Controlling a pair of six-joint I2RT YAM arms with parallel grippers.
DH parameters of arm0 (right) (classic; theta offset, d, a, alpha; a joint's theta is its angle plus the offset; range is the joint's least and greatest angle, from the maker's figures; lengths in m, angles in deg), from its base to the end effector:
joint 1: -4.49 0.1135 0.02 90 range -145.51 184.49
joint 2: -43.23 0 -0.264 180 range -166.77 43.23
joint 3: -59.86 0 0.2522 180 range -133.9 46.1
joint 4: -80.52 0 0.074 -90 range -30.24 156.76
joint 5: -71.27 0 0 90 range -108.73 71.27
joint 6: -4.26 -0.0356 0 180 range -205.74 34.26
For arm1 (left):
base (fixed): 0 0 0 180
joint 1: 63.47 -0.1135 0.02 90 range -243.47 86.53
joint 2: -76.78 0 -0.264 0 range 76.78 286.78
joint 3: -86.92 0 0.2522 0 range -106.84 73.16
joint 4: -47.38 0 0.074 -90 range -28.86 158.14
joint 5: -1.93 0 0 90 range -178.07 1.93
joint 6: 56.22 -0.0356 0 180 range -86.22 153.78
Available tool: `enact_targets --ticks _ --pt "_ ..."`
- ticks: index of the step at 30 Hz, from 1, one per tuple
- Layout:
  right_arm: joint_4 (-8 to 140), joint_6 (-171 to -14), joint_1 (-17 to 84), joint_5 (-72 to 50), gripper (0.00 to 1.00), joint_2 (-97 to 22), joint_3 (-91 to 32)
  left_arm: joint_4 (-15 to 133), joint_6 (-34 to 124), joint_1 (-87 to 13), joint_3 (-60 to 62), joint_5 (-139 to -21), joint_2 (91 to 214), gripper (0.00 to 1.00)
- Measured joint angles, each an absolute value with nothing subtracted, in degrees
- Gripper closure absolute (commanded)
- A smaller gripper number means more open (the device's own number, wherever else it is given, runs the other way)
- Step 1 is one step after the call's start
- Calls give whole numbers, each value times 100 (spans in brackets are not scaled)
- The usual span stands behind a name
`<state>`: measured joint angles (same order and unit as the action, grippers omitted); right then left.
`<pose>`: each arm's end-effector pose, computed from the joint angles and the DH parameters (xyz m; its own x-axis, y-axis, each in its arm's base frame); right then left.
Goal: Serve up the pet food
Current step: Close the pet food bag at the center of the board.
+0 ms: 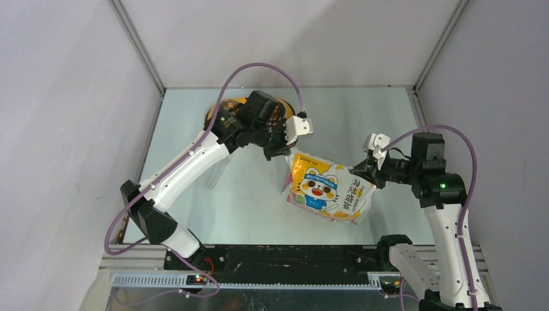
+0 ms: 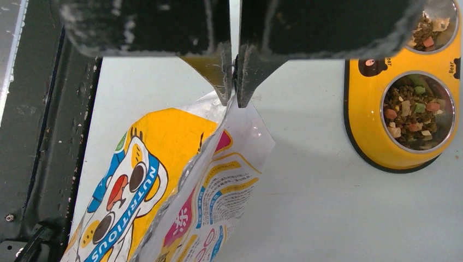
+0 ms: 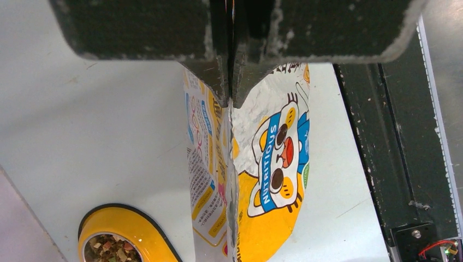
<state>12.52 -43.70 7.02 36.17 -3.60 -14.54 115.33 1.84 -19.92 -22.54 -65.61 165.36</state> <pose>0.1334 0.0351 0.3615 -0.0475 -0.3875 -0.9206 -0.9148 0.3870 -0.1157 0.2239 -0.2316 0.3890 -0.0137 0.6876 -0.7260 0.9811 0.1494 0.1230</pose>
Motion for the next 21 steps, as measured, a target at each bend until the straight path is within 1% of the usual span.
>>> enact_targets --ticks 13,21 --pt "1431 -4721 767 3426 100 -371 -1454 11531 195 -2030 -2285 -6513 16525 100" --pt "2039 -5261 793 3276 100 -705 -1454 11651 219 -2152 -2293 -6369 16492 100"
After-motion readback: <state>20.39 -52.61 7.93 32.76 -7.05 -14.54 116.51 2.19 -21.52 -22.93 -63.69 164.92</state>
